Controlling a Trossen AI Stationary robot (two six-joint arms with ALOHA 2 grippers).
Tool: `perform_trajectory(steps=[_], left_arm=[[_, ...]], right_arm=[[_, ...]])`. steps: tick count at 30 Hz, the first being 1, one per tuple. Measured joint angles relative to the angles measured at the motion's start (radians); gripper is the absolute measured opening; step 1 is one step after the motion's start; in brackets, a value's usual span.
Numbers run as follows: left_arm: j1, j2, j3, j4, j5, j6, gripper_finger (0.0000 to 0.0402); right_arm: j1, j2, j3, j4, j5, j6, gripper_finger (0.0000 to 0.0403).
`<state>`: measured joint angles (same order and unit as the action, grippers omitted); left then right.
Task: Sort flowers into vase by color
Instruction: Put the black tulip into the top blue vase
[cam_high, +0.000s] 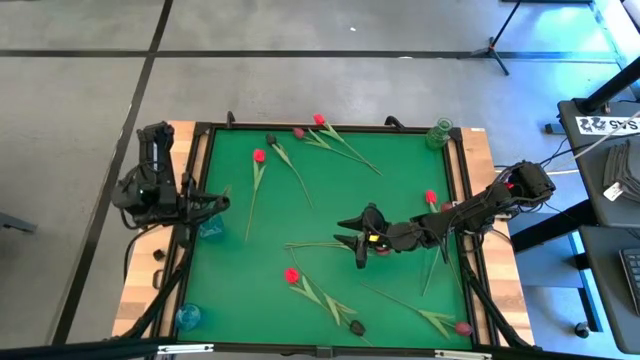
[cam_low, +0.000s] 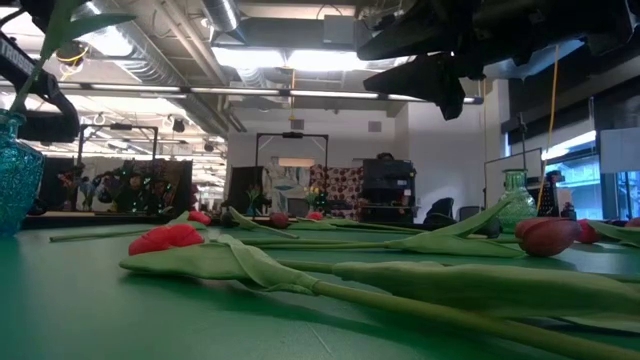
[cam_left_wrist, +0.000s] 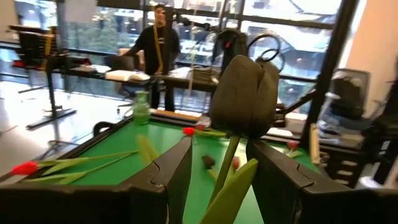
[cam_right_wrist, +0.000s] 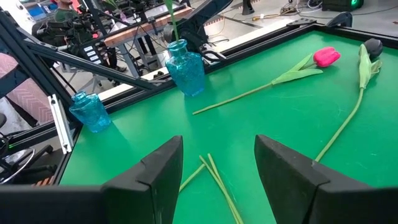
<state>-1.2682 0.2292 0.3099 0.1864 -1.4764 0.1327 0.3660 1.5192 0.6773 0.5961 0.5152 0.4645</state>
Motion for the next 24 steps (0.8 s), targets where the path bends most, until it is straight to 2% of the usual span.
perform_trajectory(steps=[7,11,15,20,24], left_arm=[[0.023,0.0,0.0,0.0,-0.047,-0.002,0.0149],[0.025,0.0,0.0,-0.006,0.001,0.011,0.0139],[0.025,0.0,0.0,-0.019,0.004,0.015,0.0105],[0.025,0.0,0.0,-0.02,-0.008,0.015,0.0041],[0.025,0.0,0.0,-0.019,-0.025,-0.017,0.0028]], right_arm=[[0.0,0.0,0.0,0.0,0.016,0.001,0.0198],[0.0,0.0,0.0,0.0,0.016,0.001,0.0198],[0.0,0.0,0.0,0.0,0.016,0.001,0.0198],[0.0,0.0,0.0,0.0,0.017,0.001,0.0198],[0.0,0.0,0.0,0.0,0.017,0.001,0.0198]])
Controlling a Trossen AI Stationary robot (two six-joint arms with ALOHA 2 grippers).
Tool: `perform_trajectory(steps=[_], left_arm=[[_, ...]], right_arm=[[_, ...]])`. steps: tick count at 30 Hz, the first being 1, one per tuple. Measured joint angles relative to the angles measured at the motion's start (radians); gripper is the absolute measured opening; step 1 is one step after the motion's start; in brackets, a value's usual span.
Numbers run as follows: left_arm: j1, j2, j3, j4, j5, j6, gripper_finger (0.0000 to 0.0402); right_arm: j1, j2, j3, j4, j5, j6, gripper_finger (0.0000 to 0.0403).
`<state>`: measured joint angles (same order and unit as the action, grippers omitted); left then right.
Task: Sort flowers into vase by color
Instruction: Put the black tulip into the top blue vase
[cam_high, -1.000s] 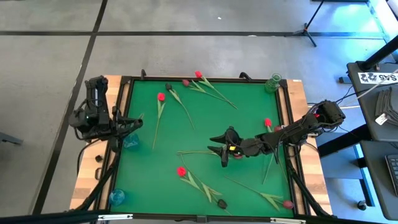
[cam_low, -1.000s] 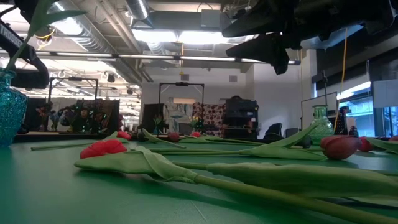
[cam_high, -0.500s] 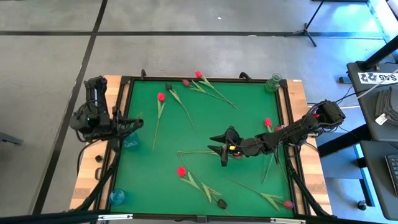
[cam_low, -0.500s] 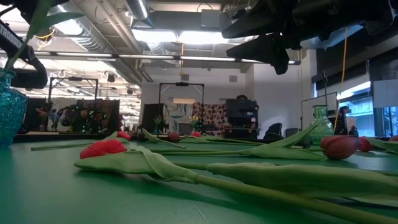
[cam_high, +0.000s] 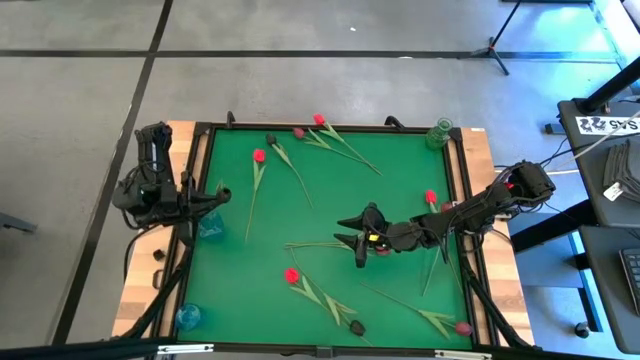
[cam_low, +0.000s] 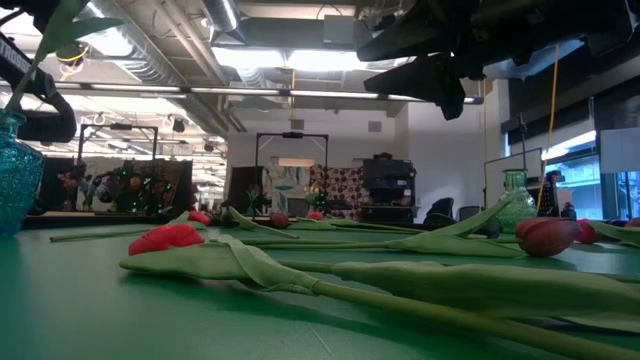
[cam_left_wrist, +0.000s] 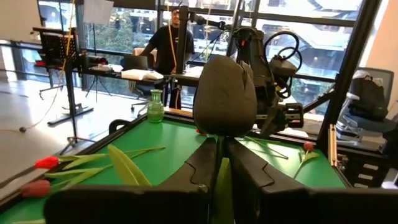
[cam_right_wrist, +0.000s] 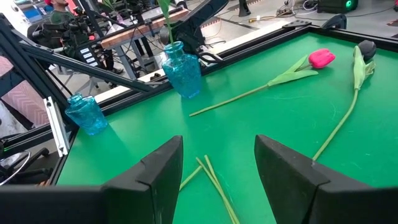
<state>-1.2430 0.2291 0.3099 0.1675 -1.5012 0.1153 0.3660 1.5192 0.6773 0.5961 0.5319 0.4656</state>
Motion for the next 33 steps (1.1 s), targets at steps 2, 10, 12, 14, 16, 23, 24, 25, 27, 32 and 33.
perform_trajectory(steps=[2,10,12,14,16,23,24,25,27,32,33], left_arm=[[0.0,0.0,0.0,0.002,0.01,0.0,0.0038],[0.0,0.0,0.0,0.01,-0.016,0.027,0.0136],[0.0,0.0,0.0,0.014,-0.033,0.065,0.0159],[0.0,0.0,0.0,0.044,-0.049,0.137,0.0176],[0.0,0.0,0.0,0.12,-0.071,0.23,0.0186],[-0.013,-0.001,0.0,0.285,-0.07,0.347,0.0196],[-0.018,-0.001,0.0,0.289,-0.07,0.334,0.0196],[-0.024,-0.001,0.0,0.291,-0.07,0.324,0.0196],[-0.033,0.0,0.0,0.29,-0.07,0.302,0.0196],[-0.046,0.0,0.0,0.231,-0.07,0.161,0.0196],[-0.047,0.0,0.0,0.223,-0.069,0.12,0.0196]], right_arm=[[0.0,0.0,0.0,0.0,0.0,0.0,0.0198],[0.0,0.0,0.0,0.0,0.007,0.004,0.0198],[0.0,0.0,0.0,0.0,0.01,0.005,0.0198],[0.0,0.0,0.0,0.0,0.01,0.01,0.0198],[0.0,0.0,0.0,0.0,0.01,0.026,0.0198],[-0.001,0.0,0.0,0.0,0.015,0.028,0.0198],[-0.001,0.0,0.0,0.0,0.019,0.028,0.0198],[-0.001,0.0,0.0,0.0,0.024,0.028,0.0198],[-0.001,0.0,0.0,0.0,0.025,0.028,0.0198],[0.0,0.0,0.0,0.0,0.025,0.028,0.0198],[0.0,0.0,0.0,0.0,0.025,0.028,0.0198]])
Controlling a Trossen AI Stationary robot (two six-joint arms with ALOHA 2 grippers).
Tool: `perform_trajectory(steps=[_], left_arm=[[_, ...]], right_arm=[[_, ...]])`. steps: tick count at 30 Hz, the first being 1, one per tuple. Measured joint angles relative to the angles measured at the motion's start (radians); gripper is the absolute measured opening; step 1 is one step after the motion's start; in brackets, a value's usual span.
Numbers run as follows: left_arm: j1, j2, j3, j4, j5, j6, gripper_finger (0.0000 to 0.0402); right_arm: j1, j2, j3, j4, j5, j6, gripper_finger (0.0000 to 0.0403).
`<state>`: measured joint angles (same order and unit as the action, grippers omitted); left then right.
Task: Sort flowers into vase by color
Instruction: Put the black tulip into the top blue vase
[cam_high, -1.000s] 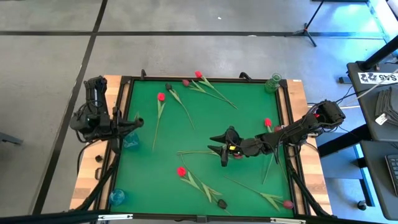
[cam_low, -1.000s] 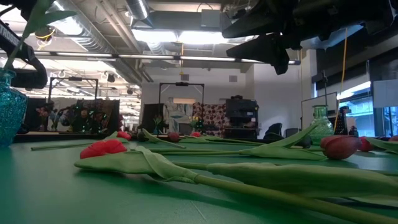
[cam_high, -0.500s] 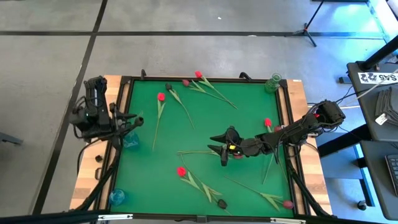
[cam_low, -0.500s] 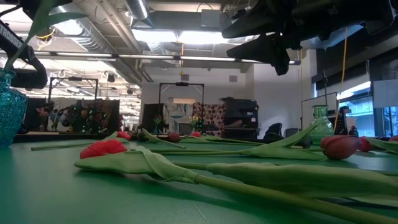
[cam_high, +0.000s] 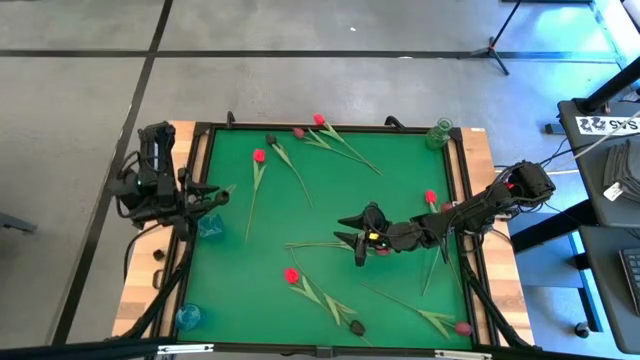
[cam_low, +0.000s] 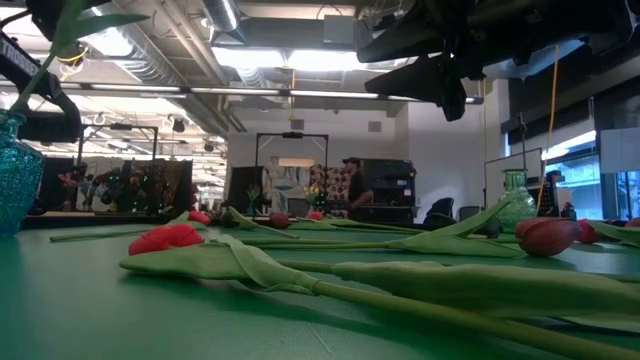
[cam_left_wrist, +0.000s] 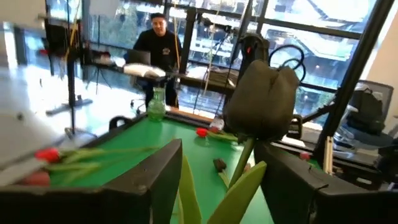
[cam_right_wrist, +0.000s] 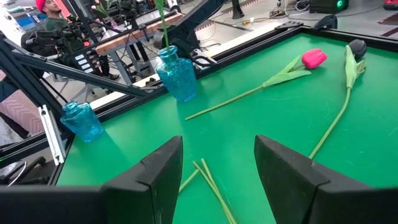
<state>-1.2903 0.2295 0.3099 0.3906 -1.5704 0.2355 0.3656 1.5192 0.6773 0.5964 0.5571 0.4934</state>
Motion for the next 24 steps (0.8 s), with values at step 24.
perform_trajectory(steps=[24], left_arm=[[0.0,0.0,0.0,-0.03,0.0,-0.518,0.0196]], right_arm=[[0.0,0.0,0.0,-0.01,-0.018,0.0,0.0198]])
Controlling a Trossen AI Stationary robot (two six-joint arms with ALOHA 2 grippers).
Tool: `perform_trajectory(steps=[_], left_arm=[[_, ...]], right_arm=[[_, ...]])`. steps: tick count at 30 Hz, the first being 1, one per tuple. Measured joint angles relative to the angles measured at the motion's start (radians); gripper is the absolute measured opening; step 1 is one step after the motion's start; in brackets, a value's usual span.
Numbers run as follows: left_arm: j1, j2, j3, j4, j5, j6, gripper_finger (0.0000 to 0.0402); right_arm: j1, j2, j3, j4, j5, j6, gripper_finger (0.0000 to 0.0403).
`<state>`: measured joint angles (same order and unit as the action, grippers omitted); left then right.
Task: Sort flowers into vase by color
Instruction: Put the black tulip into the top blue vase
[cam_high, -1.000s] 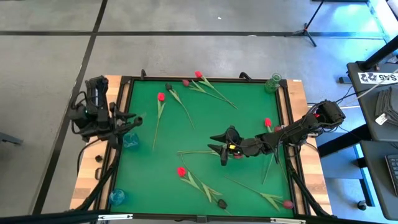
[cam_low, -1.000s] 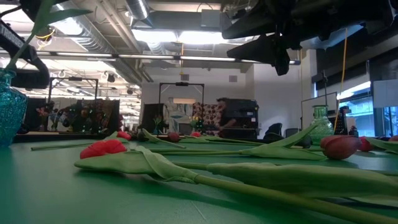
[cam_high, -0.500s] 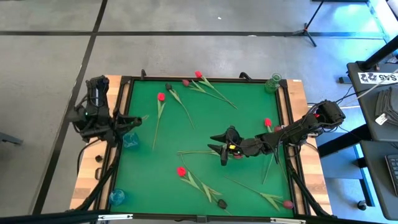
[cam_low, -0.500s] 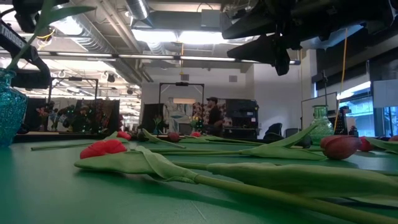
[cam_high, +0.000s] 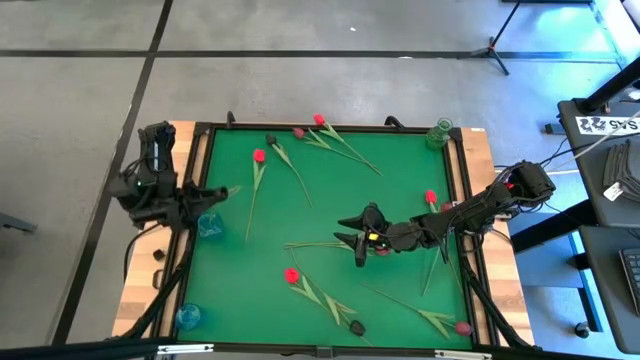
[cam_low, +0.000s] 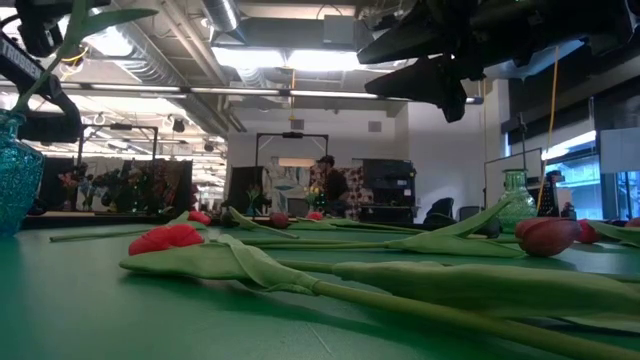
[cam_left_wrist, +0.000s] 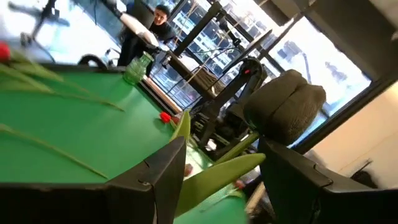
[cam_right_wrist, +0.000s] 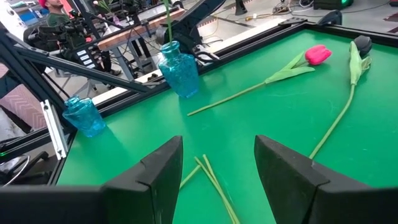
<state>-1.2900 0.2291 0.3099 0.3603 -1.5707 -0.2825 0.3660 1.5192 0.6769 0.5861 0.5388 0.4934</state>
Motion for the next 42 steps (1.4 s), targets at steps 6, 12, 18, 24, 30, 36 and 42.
perform_trajectory(steps=[6,12,18,24,30,36,42], left_arm=[[0.008,0.003,0.0,-0.144,-0.001,0.17,0.0196],[0.029,0.063,0.0,-0.304,0.073,0.279,0.0196],[0.059,0.155,0.0,-0.308,0.096,0.494,0.0196],[0.15,0.178,0.0,-0.302,0.206,0.397,0.0196],[0.275,0.179,0.0,-0.305,0.33,0.394,0.0196],[0.361,0.176,0.0,-0.301,0.398,0.377,0.0196],[0.395,0.176,0.0,-0.3,0.455,0.347,0.0196]], right_arm=[[0.0,0.0,0.0,0.0,-0.001,0.0,0.0198],[0.0,0.0,0.0,0.001,-0.001,-0.025,0.0198],[0.0,0.0,0.0,0.005,-0.009,-0.057,0.0198],[0.0,0.0,0.0,0.005,-0.007,-0.061,0.0198],[0.0,0.0,0.0,0.005,0.0,-0.061,0.0198],[0.0,0.0,0.0,0.005,0.0,-0.061,0.0198],[0.0,0.0,0.0,0.003,0.0,-0.061,0.0198]])
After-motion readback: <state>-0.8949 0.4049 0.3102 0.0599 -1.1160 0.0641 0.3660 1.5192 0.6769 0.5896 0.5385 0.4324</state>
